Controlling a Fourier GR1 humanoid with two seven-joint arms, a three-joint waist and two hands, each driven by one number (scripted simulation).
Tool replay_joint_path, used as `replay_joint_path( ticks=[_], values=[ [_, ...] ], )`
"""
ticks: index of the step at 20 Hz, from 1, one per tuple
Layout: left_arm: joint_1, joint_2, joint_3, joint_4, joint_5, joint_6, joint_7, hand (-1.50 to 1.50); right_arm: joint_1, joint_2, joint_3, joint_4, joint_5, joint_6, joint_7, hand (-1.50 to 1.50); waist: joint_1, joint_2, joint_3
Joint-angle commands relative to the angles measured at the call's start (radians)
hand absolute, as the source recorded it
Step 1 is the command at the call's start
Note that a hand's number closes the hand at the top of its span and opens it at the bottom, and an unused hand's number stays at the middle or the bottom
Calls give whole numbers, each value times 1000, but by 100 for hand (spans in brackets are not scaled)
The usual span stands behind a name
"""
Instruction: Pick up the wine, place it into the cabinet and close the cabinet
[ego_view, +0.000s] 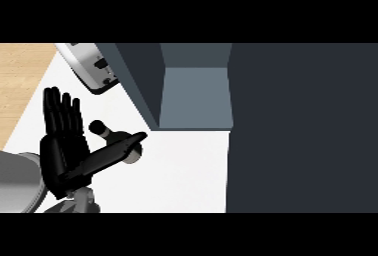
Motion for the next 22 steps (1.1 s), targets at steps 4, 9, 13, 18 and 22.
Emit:
replay_joint_path(
  ticks=[4,9,13,18,22],
  values=[
    [103,45,78,-20,81,-91,-22,-150,-13,27,7,-3,31,-4,-7,-150,2,0,0],
    [115,-8,55,39,60,-79,-84,-150,16,24,35,-96,4,-15,75,-150,-1,0,0],
    [141,-10,107,115,130,-123,-174,-150,-27,39,79,-121,51,-63,124,-150,0,0,0],
    [164,-1,166,253,208,-210,-315,-150,-116,44,57,75,90,-28,13,-150,4,2,0],
    [197,22,187,303,244,-263,-364,-150,-51,-15,-64,-42,-77,10,75,-150,0,0,0]
  ],
)
